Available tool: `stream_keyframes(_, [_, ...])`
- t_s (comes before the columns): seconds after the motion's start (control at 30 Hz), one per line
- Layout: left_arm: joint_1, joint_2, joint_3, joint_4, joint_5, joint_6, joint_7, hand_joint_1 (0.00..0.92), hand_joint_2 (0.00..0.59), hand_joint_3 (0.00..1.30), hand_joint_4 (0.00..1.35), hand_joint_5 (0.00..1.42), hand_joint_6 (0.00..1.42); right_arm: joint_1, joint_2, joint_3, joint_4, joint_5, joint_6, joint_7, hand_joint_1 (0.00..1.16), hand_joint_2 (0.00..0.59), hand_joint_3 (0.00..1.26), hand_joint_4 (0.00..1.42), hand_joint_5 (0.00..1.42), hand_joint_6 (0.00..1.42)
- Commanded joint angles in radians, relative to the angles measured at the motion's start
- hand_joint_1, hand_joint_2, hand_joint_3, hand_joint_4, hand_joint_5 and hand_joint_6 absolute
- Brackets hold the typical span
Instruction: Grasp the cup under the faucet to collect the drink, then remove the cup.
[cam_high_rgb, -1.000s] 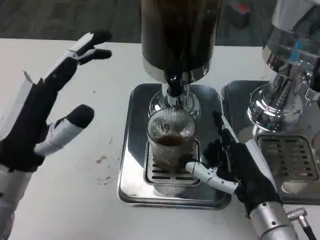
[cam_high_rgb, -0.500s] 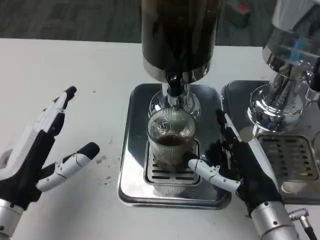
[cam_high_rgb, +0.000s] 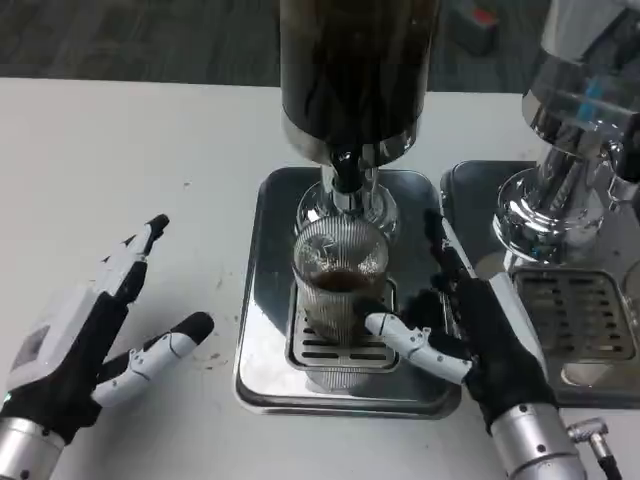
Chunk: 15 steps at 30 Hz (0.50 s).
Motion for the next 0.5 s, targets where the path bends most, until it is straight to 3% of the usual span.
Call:
stream_keyframes(0.03, [0.005,0.016,-0.02,0.003,-0.012,0.014,0.008,0.0,0.136,0.0,0.0,0.0,0.0,0.008,0.006,0.004,-0.022,-0.011,-0.026,-0.011,0.7,0.195,0.0,0.0,0.0,0.06])
stream_keyframes(0.5, [0.017,0.023,-0.037,-0.007,-0.036,0.021,0.005,0.0,0.138,0.0,0.0,0.0,0.0,-0.01,0.001,0.027,0.001,-0.042,-0.012,0.01,0.72,0.19,0.0,0.0,0.0,0.05])
